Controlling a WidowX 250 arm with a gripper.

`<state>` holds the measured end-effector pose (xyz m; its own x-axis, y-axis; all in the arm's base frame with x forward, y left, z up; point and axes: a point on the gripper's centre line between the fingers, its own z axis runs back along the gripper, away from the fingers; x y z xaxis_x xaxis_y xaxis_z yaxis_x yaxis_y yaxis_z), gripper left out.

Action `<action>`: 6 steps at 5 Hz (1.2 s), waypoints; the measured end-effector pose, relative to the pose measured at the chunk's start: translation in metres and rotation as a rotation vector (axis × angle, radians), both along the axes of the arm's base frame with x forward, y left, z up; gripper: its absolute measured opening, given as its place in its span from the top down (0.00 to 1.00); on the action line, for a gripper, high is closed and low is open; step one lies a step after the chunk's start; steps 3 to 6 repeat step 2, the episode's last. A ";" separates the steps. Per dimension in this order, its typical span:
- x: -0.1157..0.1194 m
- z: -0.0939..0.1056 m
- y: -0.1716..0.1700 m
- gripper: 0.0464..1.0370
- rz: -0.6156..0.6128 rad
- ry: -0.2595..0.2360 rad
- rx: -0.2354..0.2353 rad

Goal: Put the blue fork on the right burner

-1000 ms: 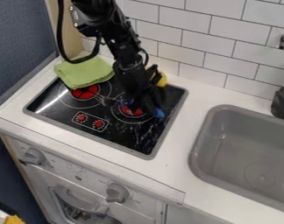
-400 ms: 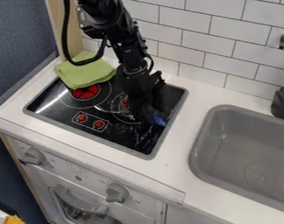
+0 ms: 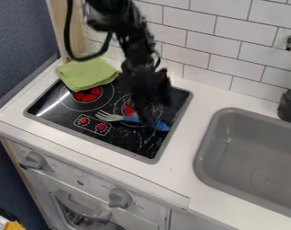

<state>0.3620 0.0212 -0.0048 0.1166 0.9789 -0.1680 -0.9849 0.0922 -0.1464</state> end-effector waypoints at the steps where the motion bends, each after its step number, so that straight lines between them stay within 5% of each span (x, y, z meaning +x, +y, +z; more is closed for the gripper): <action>1: -0.006 0.023 0.003 0.03 0.040 0.032 0.084; 2: -0.010 0.039 0.005 0.04 0.054 0.113 0.169; 6: -0.010 0.039 0.005 0.04 0.054 0.113 0.169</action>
